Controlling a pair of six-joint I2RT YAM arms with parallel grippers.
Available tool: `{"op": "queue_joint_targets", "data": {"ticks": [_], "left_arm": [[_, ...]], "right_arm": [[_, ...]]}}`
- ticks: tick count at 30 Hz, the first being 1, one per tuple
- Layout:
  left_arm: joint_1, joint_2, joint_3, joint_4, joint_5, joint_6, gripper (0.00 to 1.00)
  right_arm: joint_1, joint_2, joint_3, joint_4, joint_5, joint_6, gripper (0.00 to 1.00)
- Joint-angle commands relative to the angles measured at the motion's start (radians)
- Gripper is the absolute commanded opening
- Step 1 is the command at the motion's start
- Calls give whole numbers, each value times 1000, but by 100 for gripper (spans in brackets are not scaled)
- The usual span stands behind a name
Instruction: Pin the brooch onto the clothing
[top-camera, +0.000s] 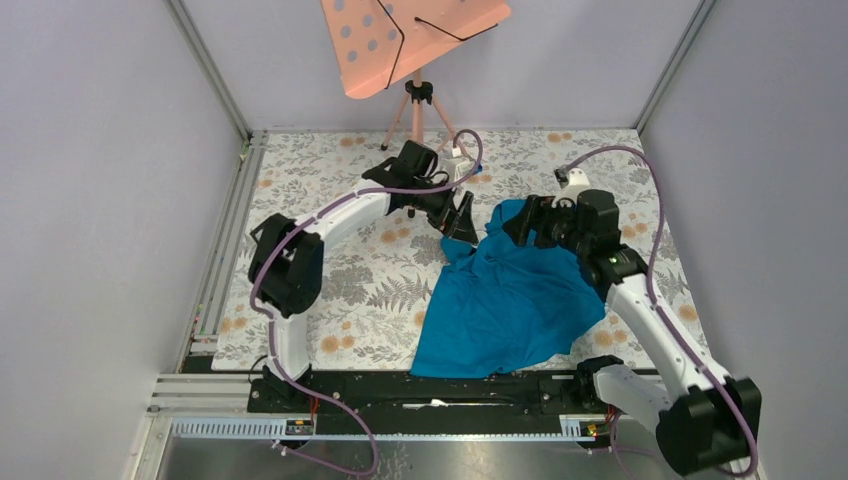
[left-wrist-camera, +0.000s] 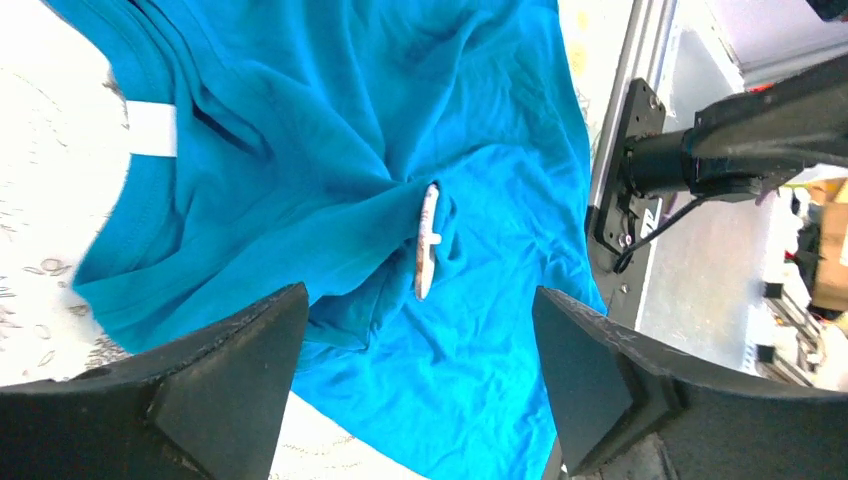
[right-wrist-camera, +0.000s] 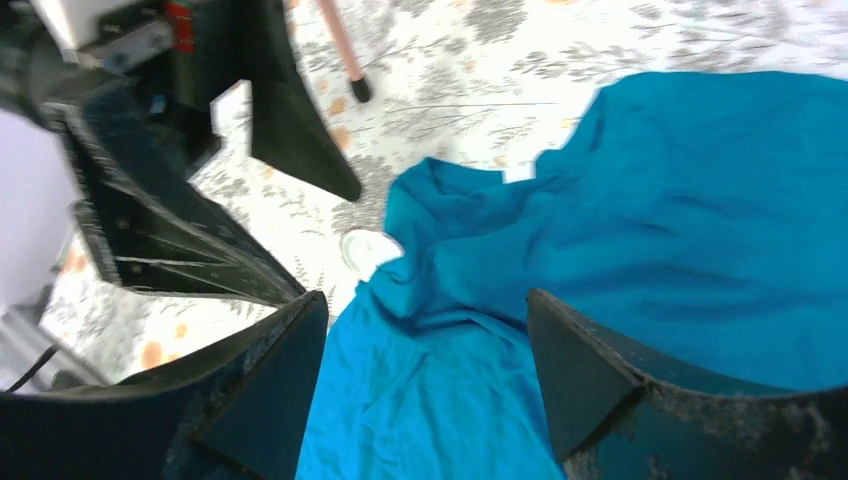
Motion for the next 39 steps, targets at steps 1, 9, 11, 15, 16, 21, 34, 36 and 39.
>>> {"op": "queue_joint_targets", "data": {"ticks": [1, 9, 11, 15, 16, 21, 34, 36, 39], "left_arm": [[2, -172, -67, 150, -120, -19, 90], [35, -311, -221, 279, -410, -218, 99], [43, -330, -269, 302, -478, -305, 99], [68, -321, -348, 427, -457, -502, 99], [69, -303, -346, 456, -441, -535, 99], [68, -136, -209, 473, -398, -599, 97], [46, -47, -230, 460, -462, -574, 96], [45, -86, -309, 511, -492, -573, 97], [44, -132, -395, 545, -539, -577, 97]], "right_arm": [[-6, -116, 41, -184, 275, -46, 82], [-113, -81, 131, -369, 460, -25, 90], [-173, -28, 137, -371, 441, -9, 90], [-303, 118, 167, -346, 332, 13, 90], [-320, 161, 186, -345, 318, 8, 90], [-361, 433, 359, -387, 297, -19, 85], [-387, 801, 698, -613, 478, -157, 81], [-397, 836, 713, -628, 474, -168, 81], [-416, 863, 710, -627, 448, -169, 79]]}}
